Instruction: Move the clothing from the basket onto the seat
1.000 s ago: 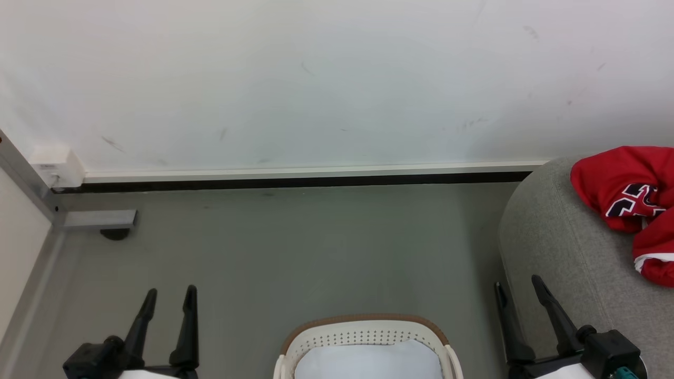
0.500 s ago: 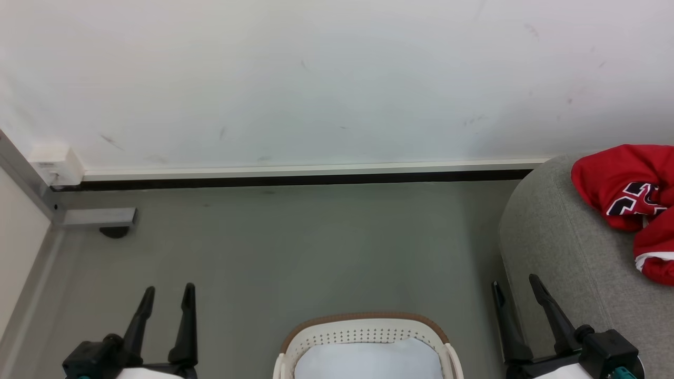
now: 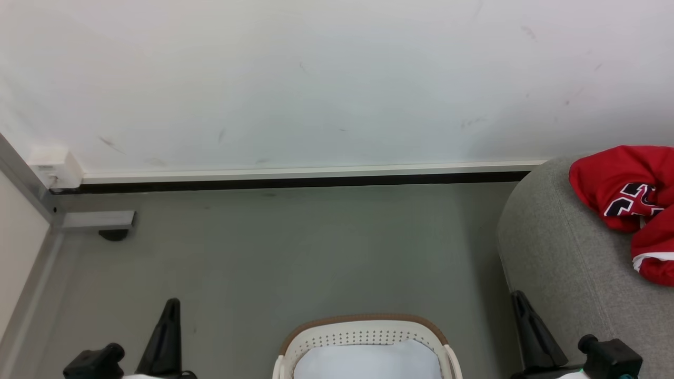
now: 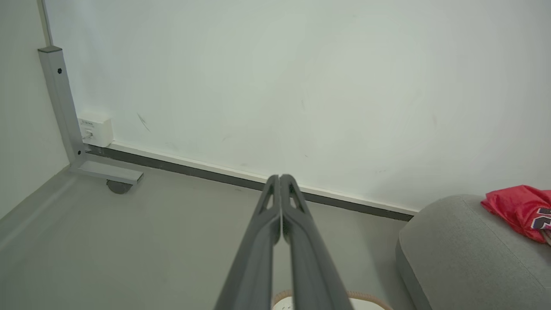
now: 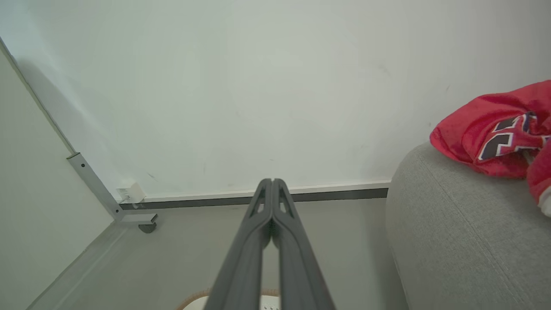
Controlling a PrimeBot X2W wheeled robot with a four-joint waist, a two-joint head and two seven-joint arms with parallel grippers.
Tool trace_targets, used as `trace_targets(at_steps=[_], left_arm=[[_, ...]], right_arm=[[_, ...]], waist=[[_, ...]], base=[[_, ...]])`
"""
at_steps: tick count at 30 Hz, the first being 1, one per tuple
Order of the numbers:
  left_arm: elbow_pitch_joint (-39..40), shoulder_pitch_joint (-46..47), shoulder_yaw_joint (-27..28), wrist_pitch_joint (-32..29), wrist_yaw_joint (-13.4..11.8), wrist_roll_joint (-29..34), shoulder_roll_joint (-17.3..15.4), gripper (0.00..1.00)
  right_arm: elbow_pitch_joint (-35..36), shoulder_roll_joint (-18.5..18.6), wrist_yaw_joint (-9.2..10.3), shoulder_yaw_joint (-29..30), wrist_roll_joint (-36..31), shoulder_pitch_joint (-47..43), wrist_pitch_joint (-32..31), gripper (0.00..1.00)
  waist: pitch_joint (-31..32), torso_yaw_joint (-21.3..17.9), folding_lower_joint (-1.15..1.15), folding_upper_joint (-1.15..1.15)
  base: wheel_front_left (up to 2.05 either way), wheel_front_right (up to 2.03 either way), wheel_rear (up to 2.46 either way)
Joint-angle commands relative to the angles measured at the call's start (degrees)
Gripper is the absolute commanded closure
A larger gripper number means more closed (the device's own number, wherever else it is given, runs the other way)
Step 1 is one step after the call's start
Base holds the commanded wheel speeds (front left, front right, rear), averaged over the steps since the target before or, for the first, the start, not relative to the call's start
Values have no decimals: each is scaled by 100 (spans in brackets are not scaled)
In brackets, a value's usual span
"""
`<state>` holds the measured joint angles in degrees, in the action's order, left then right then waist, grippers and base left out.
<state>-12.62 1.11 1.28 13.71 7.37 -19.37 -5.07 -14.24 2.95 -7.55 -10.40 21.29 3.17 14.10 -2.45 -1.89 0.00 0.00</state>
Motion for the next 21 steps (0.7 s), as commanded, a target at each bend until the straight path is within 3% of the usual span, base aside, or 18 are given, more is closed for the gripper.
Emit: trace_targets(at_steps=[1, 21], left_arm=[[65, 123, 46, -49, 1, -207, -31, 100], [85, 227, 165, -554, -47, -2070, 32, 100]], right_arm=[[111, 28, 1, 53, 214, 77, -23, 100], [65, 193, 2, 276, 2207, 197, -396, 100]], waist=[[3, 3, 0, 0], [44, 34, 0, 0]], base=[[0, 0, 0], [0, 0, 0]])
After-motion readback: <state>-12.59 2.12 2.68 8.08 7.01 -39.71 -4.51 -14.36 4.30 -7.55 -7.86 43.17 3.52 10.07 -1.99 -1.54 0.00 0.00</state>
